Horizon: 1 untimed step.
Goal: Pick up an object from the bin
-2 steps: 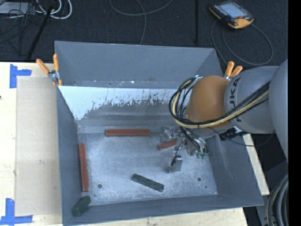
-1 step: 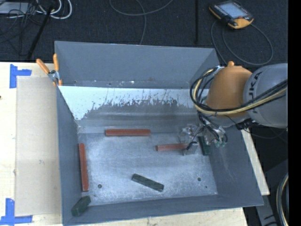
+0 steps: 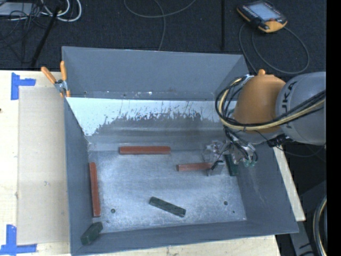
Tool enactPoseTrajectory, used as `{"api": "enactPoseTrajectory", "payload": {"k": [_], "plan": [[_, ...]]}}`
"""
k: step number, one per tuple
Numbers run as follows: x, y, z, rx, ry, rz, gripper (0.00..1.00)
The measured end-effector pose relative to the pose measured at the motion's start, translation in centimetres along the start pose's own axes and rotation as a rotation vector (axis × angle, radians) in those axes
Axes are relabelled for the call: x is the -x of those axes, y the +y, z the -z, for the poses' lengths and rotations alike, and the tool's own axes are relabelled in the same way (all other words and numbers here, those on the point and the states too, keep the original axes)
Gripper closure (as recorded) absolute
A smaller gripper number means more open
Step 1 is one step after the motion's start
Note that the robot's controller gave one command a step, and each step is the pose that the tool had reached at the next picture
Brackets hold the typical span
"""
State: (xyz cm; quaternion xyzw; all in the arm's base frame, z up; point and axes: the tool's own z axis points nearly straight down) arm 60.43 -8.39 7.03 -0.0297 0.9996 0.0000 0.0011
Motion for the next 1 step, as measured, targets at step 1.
{"api": "enactPoseTrajectory", "payload": {"k": [1], "plan": [[1.49,1.28,14.42,0.000,-0.001,-0.110,1.00]]}}
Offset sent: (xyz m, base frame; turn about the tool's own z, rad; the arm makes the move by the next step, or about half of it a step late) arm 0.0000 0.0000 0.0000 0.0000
